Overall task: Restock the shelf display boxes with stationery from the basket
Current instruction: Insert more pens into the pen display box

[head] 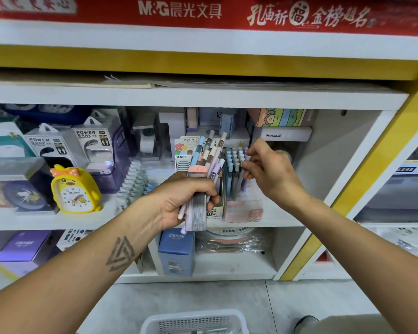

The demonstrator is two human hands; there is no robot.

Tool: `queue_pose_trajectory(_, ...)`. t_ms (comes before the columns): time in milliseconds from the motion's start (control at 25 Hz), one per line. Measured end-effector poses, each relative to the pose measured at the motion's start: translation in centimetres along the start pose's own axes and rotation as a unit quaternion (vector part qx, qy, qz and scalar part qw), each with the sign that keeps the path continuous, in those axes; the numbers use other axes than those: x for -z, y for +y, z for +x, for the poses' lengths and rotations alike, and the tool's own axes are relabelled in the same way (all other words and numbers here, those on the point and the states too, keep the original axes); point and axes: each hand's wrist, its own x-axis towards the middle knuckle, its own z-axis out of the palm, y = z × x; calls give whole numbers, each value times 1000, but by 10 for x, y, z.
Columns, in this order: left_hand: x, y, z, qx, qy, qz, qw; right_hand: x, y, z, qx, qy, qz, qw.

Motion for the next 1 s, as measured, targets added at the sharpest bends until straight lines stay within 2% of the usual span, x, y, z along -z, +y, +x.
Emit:
queue_pose_trajectory(160,2,0,-1,-6,-15,-6,1000,3,-1,-2,42,-40,-47,997)
queue_pose_trajectory(320,3,0,-2,-12,-24,-11,1000,2,1,-3,33,-70,-33,996)
queue_pose_trajectory(400,3,0,-3,-9,-17,2,1000,0,1,-4,37,-78,-62,994)
queue_pose_trajectory(480,1,0,-3,-5,-15,9,1000,0,-1,-3,69,-50,-120,989)
queue_pose_trajectory(520,1,-1,-3,-3,-17,11,1000,1,-3,-1,61,-27,-112,992)
queue_pose_trajectory(600,-1,-1,-3,-3,-32,17,999,3,-13,2,-42,6,61,997)
queue_pose_trajectory(680,-3,-2,-2,0,-50,21,999,5,-23,6,-140,1,252,958)
queue_pose_trajectory(720,-4,-3,-2,3,-57,21,998,6,-26,7,-168,-9,300,939)
queue_pose_trajectory(880,-5,-4,-1,9,-67,15,998,11,-32,4,-214,-111,362,901)
queue_pose_trajectory(1000,-6,-4,0,1,-65,16,998,12,-32,2,-207,-154,347,902)
